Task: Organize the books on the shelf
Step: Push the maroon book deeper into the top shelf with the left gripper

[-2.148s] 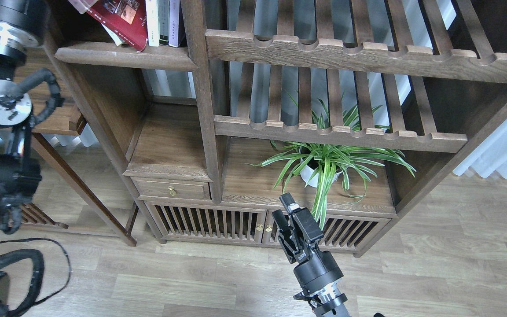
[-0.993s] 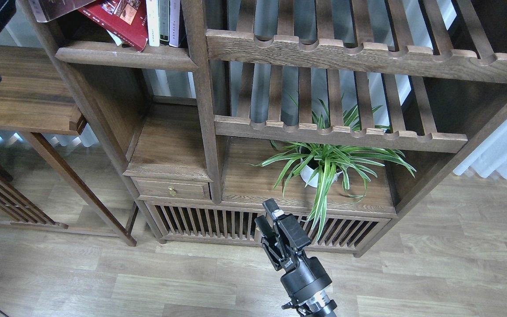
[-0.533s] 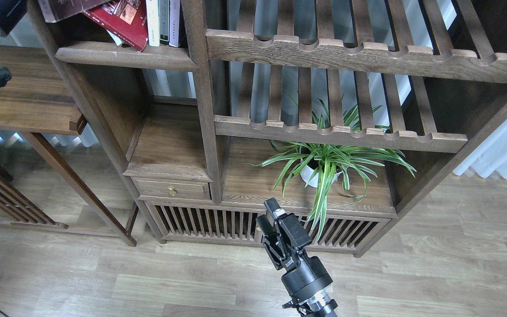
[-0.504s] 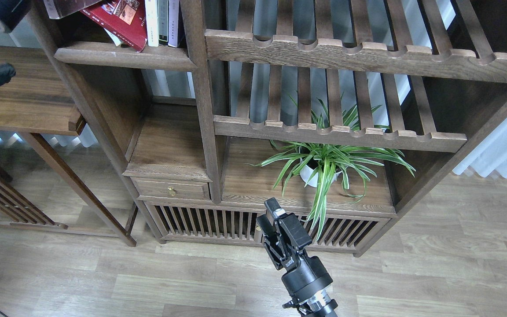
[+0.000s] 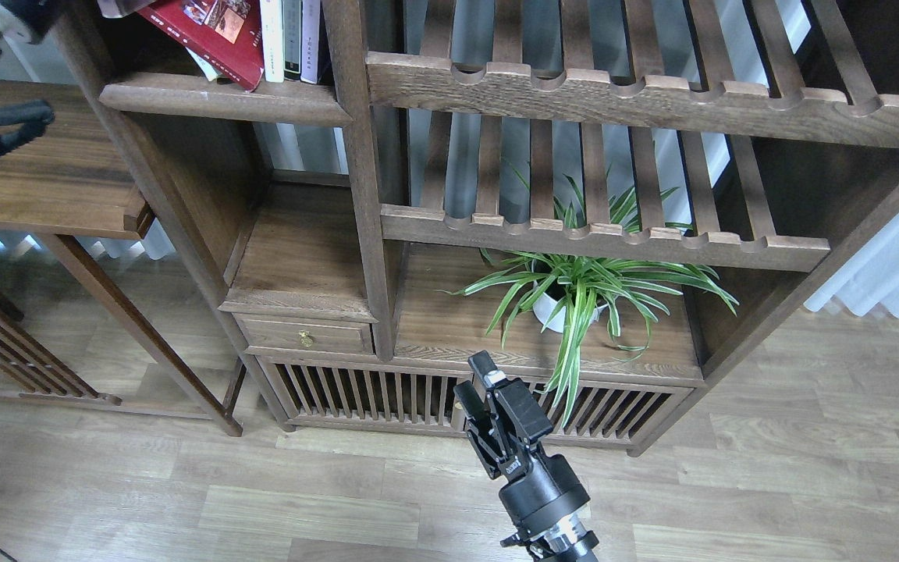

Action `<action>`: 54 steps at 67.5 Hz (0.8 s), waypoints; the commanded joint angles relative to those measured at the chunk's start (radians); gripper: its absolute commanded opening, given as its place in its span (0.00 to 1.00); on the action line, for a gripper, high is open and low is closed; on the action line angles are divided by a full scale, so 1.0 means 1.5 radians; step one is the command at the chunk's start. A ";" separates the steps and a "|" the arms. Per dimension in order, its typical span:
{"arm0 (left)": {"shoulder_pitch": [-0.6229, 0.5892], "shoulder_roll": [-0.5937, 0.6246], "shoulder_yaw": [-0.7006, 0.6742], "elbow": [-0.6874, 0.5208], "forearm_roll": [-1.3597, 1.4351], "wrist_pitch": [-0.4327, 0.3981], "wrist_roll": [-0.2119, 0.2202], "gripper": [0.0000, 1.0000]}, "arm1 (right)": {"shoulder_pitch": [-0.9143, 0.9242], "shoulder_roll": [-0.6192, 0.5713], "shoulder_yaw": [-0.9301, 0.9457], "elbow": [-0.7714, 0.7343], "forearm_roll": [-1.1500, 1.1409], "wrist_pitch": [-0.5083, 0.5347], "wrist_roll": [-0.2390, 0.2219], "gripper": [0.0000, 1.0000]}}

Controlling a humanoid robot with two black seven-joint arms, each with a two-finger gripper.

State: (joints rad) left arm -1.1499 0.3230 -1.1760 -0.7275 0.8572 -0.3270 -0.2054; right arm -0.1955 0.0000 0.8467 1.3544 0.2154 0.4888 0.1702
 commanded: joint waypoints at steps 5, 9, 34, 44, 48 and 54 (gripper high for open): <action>-0.017 -0.008 0.018 0.050 -0.002 -0.001 -0.032 0.02 | -0.008 0.000 0.001 0.001 -0.001 0.000 0.000 0.80; -0.013 -0.004 0.021 0.053 -0.002 -0.001 -0.039 0.02 | -0.010 0.000 0.001 0.000 -0.002 0.000 0.000 0.80; -0.039 -0.019 0.059 0.153 -0.009 -0.003 -0.110 0.02 | -0.013 0.000 0.000 0.000 -0.006 0.000 -0.001 0.80; -0.049 -0.038 0.059 0.177 -0.009 -0.003 -0.126 0.02 | -0.018 0.000 -0.001 0.000 -0.006 0.000 -0.001 0.80; -0.053 -0.049 0.059 0.183 -0.010 -0.002 -0.127 0.02 | -0.018 0.000 -0.001 0.000 -0.007 0.000 -0.002 0.80; -0.062 -0.062 0.059 0.197 -0.010 -0.002 -0.128 0.02 | -0.019 0.000 -0.001 0.000 -0.008 0.000 -0.002 0.80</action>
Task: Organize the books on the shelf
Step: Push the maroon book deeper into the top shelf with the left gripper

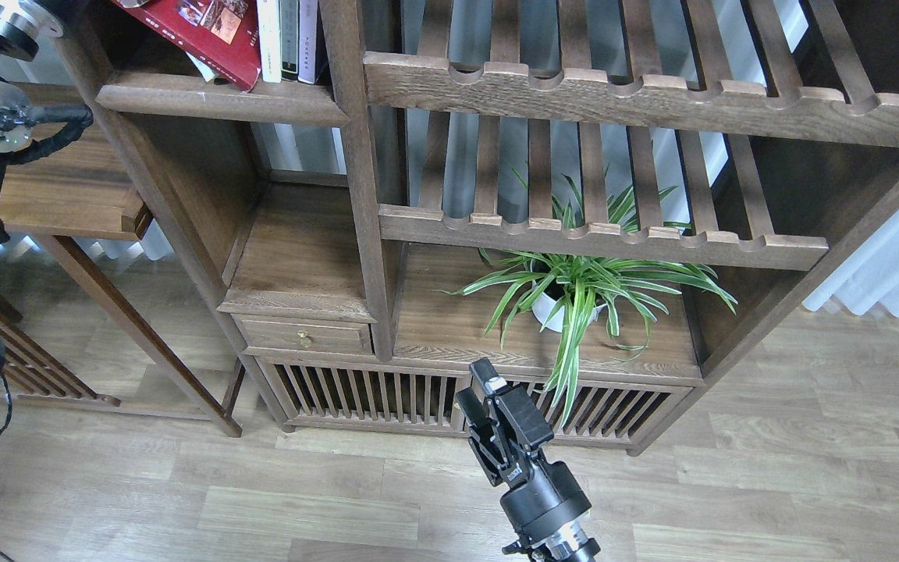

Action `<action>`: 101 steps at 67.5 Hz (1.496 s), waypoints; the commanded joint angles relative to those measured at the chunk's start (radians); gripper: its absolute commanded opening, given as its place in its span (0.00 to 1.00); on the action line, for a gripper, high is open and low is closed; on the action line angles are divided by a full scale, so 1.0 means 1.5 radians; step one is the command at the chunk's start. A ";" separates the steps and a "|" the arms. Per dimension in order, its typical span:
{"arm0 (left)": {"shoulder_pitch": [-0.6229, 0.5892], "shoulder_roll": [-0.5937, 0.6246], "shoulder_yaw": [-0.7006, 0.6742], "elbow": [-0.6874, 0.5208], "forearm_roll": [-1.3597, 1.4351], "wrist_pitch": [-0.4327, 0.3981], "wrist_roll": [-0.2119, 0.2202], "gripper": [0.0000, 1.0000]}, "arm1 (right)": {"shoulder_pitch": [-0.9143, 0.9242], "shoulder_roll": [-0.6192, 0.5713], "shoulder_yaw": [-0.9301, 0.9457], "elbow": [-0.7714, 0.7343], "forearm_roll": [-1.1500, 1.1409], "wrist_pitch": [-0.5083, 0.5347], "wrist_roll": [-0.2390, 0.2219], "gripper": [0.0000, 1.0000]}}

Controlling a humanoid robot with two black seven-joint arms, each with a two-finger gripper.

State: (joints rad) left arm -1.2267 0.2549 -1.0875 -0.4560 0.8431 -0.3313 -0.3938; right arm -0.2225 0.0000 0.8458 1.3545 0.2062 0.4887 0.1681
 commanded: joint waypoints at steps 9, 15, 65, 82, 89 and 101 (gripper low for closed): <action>-0.027 -0.034 0.000 0.038 -0.001 0.001 -0.005 0.02 | -0.002 0.000 0.001 0.001 -0.005 0.000 0.000 0.80; -0.036 -0.040 0.000 0.049 -0.001 0.002 -0.009 0.02 | -0.007 0.000 0.002 0.001 -0.005 0.000 -0.001 0.80; -0.042 -0.040 -0.001 0.073 -0.042 0.017 -0.014 0.34 | -0.016 0.000 0.000 -0.001 -0.008 0.000 -0.001 0.80; -0.046 -0.076 0.002 0.070 -0.044 0.097 -0.004 0.60 | -0.016 0.000 0.000 -0.004 -0.008 0.000 0.000 0.80; -0.048 -0.078 0.000 0.065 -0.044 0.102 -0.003 0.62 | -0.016 0.000 -0.001 -0.004 -0.008 0.000 0.000 0.80; -0.056 -0.077 0.000 0.030 -0.081 0.106 -0.001 0.62 | -0.016 0.000 -0.002 -0.007 -0.009 0.000 0.000 0.80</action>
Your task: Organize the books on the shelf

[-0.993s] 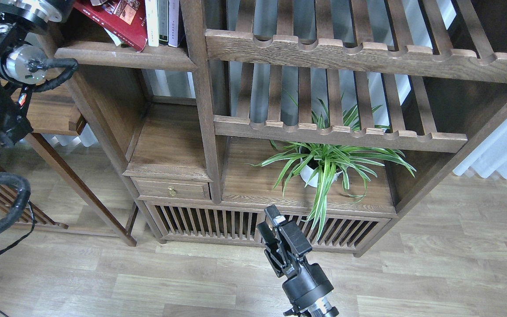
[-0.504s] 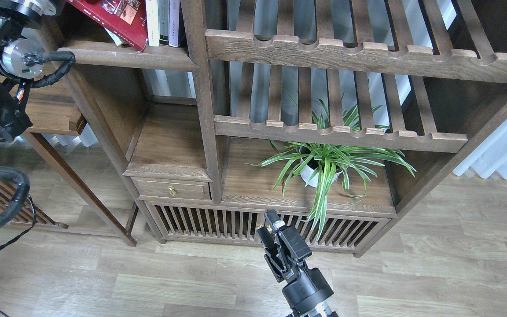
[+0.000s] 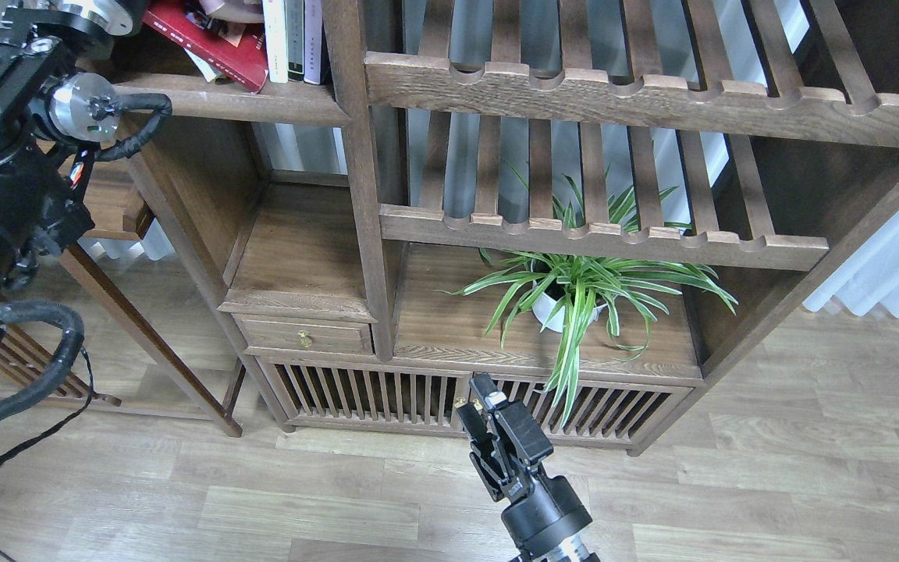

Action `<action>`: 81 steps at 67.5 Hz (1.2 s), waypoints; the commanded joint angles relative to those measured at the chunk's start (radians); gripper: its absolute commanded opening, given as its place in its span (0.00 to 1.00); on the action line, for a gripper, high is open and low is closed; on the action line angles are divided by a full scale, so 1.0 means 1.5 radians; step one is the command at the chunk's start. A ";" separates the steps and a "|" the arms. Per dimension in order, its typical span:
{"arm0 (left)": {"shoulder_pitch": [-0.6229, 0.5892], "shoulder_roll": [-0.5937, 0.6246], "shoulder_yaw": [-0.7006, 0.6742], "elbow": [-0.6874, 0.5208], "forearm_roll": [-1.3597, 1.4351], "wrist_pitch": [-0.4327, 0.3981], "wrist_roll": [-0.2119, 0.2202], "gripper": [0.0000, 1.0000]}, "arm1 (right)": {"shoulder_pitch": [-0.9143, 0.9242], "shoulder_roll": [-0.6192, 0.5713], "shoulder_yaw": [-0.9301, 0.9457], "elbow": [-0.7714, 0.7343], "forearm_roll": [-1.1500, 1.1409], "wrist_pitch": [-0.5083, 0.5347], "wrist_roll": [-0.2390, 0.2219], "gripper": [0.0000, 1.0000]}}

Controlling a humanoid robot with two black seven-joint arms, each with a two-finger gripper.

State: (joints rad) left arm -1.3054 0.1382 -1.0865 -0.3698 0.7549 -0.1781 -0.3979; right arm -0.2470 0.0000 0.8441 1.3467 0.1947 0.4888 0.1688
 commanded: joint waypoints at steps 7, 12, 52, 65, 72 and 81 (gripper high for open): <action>-0.002 0.006 -0.004 -0.079 -0.025 0.024 0.018 0.63 | 0.000 0.000 -0.002 -0.006 -0.002 0.000 0.000 0.80; -0.003 0.007 -0.009 -0.106 -0.026 0.031 0.028 0.65 | 0.000 0.000 -0.002 -0.008 -0.002 0.000 -0.001 0.80; 0.155 0.076 -0.052 -0.426 -0.029 0.094 0.087 0.65 | 0.000 0.000 -0.005 -0.013 -0.005 0.000 0.000 0.80; 0.208 0.073 -0.079 -0.512 -0.030 0.090 0.074 0.75 | 0.000 0.000 -0.005 -0.013 -0.005 0.000 0.000 0.80; 0.229 0.069 -0.082 -0.547 -0.031 0.089 0.072 0.78 | 0.001 0.000 -0.004 -0.009 -0.004 0.000 0.000 0.80; 0.257 0.066 -0.084 -0.595 -0.032 0.088 0.073 0.80 | 0.001 0.000 -0.003 -0.001 -0.003 0.000 -0.001 0.80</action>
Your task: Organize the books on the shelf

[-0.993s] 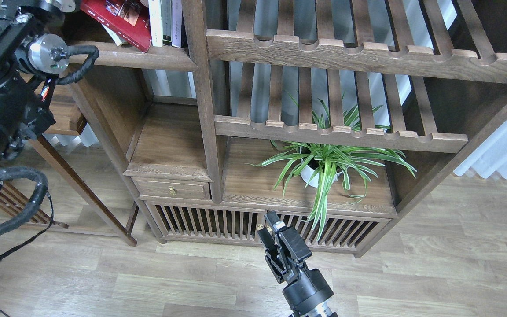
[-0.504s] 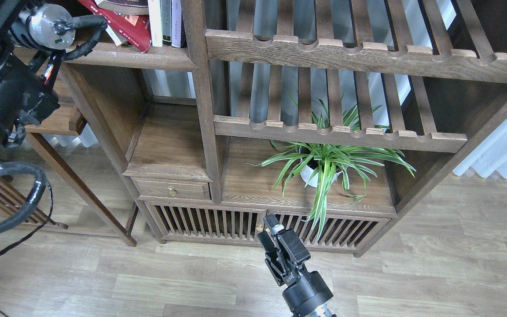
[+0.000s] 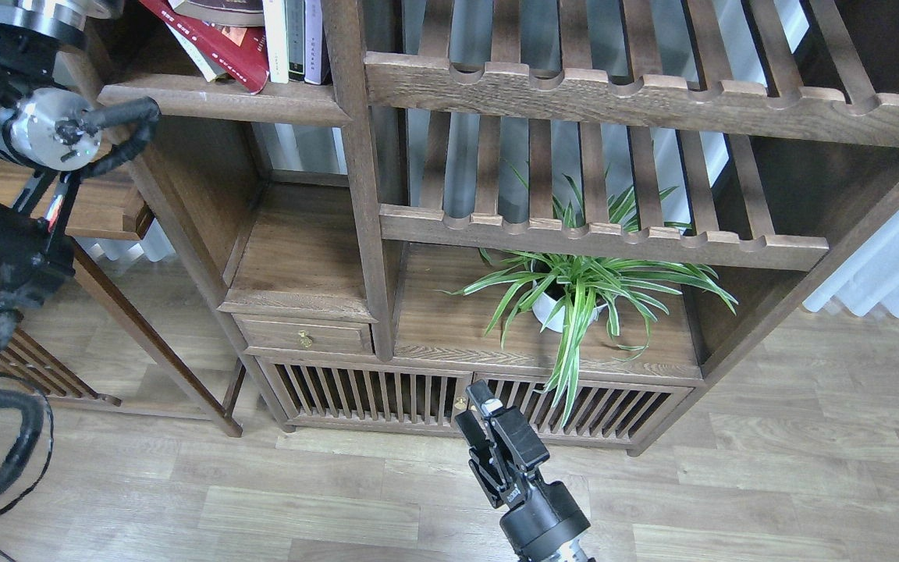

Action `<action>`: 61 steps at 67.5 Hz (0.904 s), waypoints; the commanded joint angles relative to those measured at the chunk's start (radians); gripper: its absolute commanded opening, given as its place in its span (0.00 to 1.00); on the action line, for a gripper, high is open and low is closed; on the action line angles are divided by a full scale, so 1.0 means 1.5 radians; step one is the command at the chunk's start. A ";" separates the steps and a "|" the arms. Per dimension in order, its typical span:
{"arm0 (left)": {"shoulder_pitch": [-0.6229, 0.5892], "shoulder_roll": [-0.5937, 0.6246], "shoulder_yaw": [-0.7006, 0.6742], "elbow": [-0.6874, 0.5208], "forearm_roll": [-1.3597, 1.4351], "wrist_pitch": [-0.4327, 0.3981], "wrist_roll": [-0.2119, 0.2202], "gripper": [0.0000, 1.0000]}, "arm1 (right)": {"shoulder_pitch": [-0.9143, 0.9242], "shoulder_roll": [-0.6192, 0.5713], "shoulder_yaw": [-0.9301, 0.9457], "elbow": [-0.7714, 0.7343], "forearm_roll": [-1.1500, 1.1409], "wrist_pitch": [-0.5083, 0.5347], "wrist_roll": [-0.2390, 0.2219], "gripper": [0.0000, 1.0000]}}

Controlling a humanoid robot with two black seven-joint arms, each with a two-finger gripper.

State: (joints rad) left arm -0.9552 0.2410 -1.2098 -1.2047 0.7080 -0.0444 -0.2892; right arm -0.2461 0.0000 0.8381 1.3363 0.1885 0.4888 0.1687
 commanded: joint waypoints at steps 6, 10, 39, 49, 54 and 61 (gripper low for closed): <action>0.054 -0.005 0.001 -0.071 -0.002 -0.004 0.001 0.82 | 0.002 0.000 0.004 0.009 0.002 0.000 0.000 0.81; 0.083 -0.018 0.001 -0.093 -0.003 -0.014 0.005 0.85 | 0.007 0.000 0.007 0.018 0.002 0.000 0.000 0.81; 0.234 -0.058 0.005 -0.096 -0.124 -0.268 0.175 0.86 | 0.039 0.000 0.021 0.064 0.001 0.000 -0.001 0.81; 0.282 -0.077 0.005 -0.096 -0.148 -0.296 0.244 0.85 | 0.053 0.000 0.021 0.063 0.001 0.000 -0.001 0.81; 0.307 -0.089 0.010 -0.096 -0.159 -0.296 0.256 0.85 | 0.072 0.000 0.021 0.063 0.001 0.000 0.000 0.81; 0.341 -0.110 0.019 -0.095 -0.160 -0.296 0.291 0.85 | 0.109 0.000 0.026 0.063 0.002 0.000 0.000 0.81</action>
State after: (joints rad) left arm -0.4856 0.1009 -1.1897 -1.3482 0.4724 -0.4885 0.1035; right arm -0.1316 0.0001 0.8709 1.4319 0.1902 0.4887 0.1673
